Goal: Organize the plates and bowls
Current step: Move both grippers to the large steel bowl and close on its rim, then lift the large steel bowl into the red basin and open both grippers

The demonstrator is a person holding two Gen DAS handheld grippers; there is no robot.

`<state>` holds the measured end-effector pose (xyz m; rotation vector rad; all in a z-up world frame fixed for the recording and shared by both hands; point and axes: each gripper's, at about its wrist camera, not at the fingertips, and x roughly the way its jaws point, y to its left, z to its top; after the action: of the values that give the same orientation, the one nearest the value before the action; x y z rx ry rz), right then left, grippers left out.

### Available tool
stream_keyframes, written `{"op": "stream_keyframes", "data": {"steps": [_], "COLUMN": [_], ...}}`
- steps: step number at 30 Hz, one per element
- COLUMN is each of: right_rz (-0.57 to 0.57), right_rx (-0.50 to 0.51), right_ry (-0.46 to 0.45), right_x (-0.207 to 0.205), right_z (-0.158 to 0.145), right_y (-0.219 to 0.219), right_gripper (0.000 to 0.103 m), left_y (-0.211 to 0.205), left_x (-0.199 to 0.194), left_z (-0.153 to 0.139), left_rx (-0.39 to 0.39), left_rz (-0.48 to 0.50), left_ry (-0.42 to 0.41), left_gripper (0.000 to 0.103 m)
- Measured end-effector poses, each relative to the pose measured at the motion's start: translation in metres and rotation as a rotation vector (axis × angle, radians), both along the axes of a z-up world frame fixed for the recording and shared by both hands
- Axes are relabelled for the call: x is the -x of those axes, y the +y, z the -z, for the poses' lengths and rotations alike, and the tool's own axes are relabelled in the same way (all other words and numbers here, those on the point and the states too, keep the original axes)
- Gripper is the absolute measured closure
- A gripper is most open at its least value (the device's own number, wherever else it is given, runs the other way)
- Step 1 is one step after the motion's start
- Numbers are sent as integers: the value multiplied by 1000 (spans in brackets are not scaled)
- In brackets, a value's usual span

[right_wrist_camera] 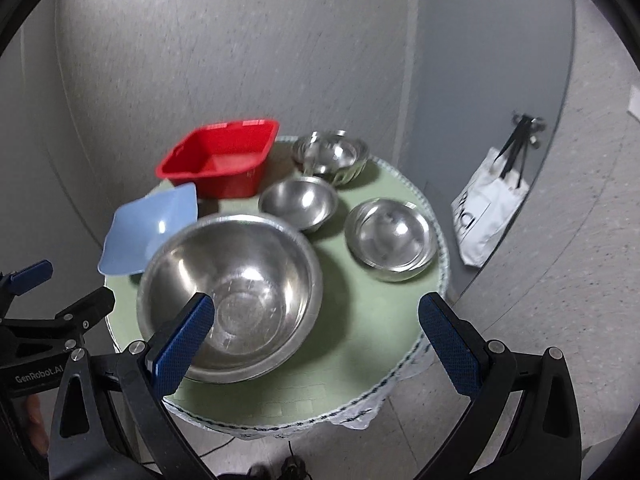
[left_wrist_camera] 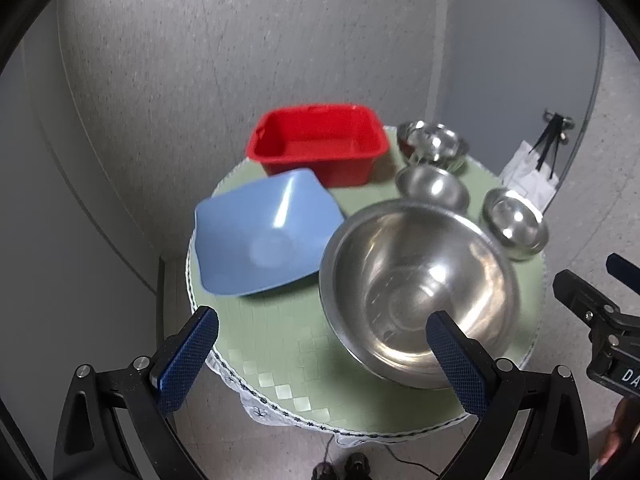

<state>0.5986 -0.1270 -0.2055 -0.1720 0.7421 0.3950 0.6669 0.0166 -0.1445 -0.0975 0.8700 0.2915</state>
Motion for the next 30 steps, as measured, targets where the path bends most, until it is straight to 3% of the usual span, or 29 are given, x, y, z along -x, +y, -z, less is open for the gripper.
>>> {"op": "stream_keyframes", "data": {"steps": [8, 11, 13, 15, 17, 19, 21, 26, 30], "right_rz": [2, -8, -29, -46, -69, -89, -121, -130, -129], "right_rx": [12, -3, -18, -24, -41, -69, -93, -107, -136], "right_ry": [108, 181, 224, 263, 304, 330, 357, 353, 337], "right_x": [-36, -51, -58, -65, -70, -72, -75, -77, -74], "right_z": [37, 55, 67, 77, 86, 90, 95, 95, 80], "right_y": [3, 7, 10, 13, 15, 15, 16, 16, 10], "right_gripper": [0, 1, 9, 27, 37, 55, 78, 78, 78], "left_y": [12, 18, 21, 25, 29, 30, 32, 37, 33], "left_x": [-38, -46, -51, -59, -65, -70, -73, -73, -65], "left_z": [41, 60, 72, 84, 95, 102, 106, 108, 91], "left_rx": [39, 63, 92, 123, 153, 174, 192, 187, 162], "left_rz": [-6, -5, -2, 11, 22, 36, 58, 80, 115], "left_ry": [68, 109, 130, 160, 178, 188, 187, 156, 105], "left_gripper": [2, 18, 33, 47, 56, 71, 76, 77, 76]}}
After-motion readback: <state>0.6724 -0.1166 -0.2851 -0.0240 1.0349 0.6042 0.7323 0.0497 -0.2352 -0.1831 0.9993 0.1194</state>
